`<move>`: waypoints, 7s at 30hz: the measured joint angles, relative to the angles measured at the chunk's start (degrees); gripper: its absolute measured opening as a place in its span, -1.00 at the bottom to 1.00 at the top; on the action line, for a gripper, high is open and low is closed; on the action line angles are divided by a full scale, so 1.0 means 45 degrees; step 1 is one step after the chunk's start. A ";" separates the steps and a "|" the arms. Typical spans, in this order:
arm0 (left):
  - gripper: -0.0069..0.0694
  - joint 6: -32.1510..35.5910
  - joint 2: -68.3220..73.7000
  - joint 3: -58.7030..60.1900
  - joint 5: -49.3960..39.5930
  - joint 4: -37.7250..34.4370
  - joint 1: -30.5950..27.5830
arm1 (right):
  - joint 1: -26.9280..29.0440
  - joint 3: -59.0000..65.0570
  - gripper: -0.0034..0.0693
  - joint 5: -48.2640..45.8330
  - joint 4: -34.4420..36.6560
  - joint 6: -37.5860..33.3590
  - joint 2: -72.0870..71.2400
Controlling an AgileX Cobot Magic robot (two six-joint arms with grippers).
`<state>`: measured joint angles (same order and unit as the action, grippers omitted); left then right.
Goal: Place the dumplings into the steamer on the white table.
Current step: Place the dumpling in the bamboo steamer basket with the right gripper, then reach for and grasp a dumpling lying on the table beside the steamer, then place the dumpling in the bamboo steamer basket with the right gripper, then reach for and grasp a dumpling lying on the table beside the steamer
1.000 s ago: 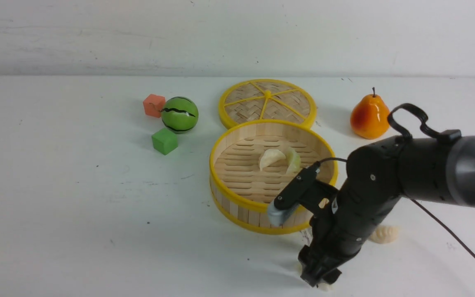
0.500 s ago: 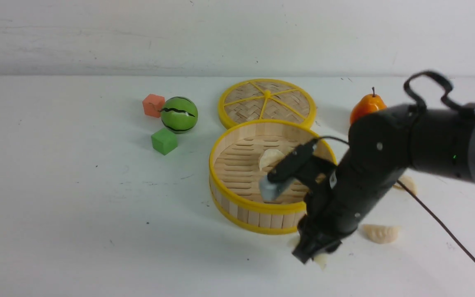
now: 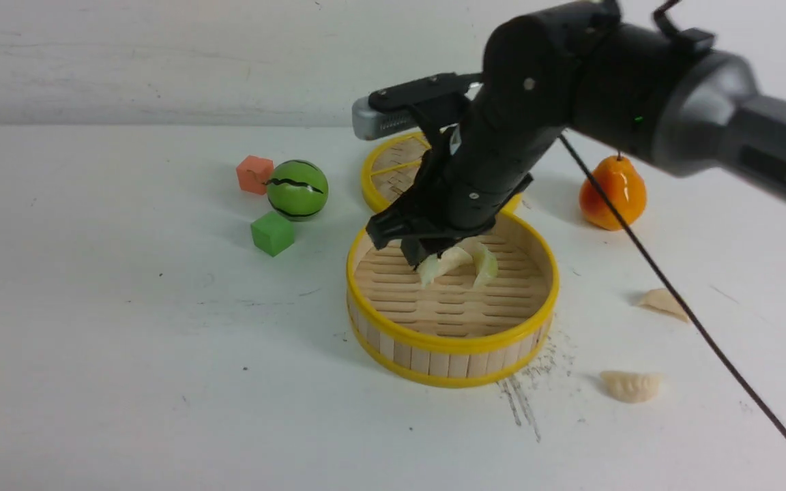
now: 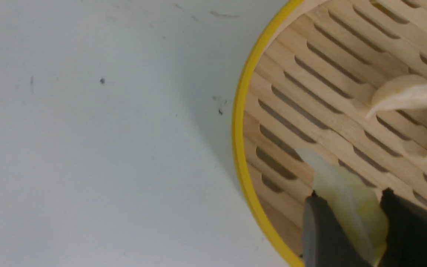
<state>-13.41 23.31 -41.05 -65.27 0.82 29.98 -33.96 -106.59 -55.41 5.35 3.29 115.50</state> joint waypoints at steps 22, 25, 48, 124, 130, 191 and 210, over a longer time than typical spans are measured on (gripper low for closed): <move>-0.80 0.0000 0.0000 0.0000 -0.0780 -0.0048 0.0000 | 0.0012 -0.3088 0.30 -0.1710 -0.1530 0.1031 0.2497; -0.80 0.0000 0.0000 0.0000 -0.0780 -0.0063 0.0000 | 0.0012 -0.3408 0.32 -0.3090 -0.1680 -0.0104 0.1517; -0.75 0.0000 0.0000 0.0000 -0.0675 -0.0679 0.0000 | 0.3828 0.7342 0.33 -0.0634 -0.0230 -0.8464 -0.3879; -0.67 0.0000 0.0000 0.0000 -0.0233 0.0033 0.0000 | 0.3248 0.9559 0.56 0.4806 -0.0732 0.5510 -0.2587; -0.66 0.0000 0.0000 0.0000 -0.0597 0.0090 0.0000 | 0.3248 0.9559 0.82 0.5204 -0.0764 0.6092 -0.2054; -0.58 -0.0337 0.0000 0.0000 -0.0885 0.0206 0.0000 | 0.3448 -0.0034 0.39 -0.1968 -0.2655 0.0062 -0.0794; -0.58 -0.0334 0.0000 0.0000 -0.0734 -0.0427 0.0000 | 0.7261 -0.0023 0.39 -0.2482 0.0800 -0.8399 0.2220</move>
<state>-14.92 23.31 -41.05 -68.58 -1.10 29.98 -1.28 -106.69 -66.58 8.95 -34.50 125.49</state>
